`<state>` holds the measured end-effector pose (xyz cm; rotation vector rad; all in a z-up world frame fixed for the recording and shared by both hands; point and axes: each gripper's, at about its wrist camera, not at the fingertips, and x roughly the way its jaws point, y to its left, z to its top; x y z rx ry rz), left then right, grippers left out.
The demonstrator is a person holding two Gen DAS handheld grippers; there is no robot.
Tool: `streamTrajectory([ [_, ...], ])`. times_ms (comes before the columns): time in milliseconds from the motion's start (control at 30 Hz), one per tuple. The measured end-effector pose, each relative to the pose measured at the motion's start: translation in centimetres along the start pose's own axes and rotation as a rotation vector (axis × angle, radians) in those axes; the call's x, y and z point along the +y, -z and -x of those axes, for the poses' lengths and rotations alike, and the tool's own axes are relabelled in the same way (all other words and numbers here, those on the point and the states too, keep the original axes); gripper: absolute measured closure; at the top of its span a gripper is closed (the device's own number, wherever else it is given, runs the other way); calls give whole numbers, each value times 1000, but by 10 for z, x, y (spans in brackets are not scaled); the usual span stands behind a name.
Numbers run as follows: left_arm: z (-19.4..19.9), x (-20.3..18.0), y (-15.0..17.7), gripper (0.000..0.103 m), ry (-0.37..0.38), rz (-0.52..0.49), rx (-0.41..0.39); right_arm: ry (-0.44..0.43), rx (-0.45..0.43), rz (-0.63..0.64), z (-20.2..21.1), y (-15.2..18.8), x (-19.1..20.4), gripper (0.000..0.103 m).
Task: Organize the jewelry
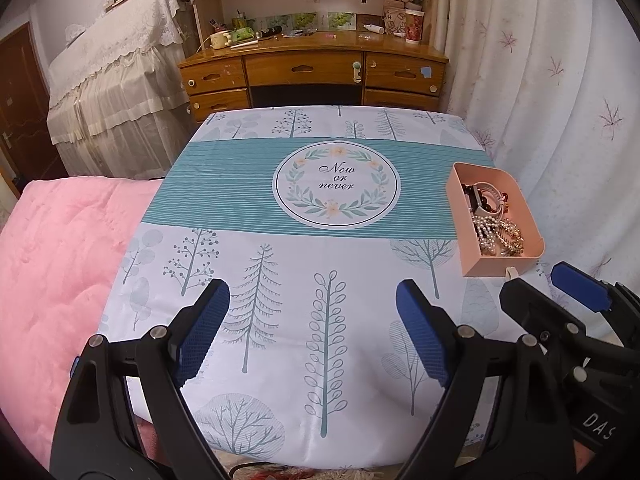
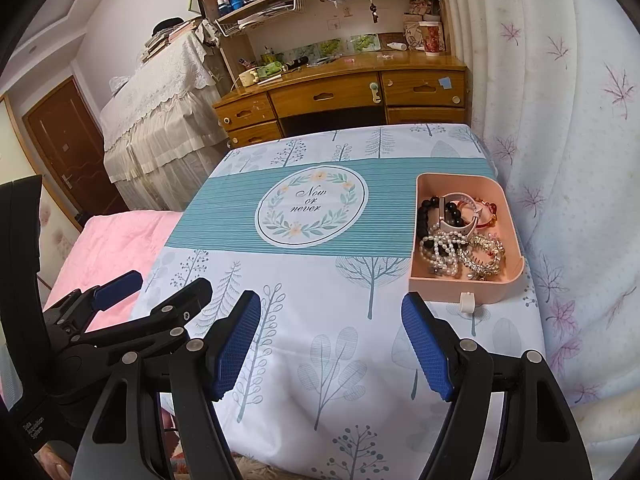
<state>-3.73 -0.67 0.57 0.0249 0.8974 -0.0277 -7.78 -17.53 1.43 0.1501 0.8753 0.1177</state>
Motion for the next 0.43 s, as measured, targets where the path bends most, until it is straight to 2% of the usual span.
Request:
streamTrajectory([
  [433,4,2,2,19,-6,-1,4,-6,8,-2,-2,2,3,29],
])
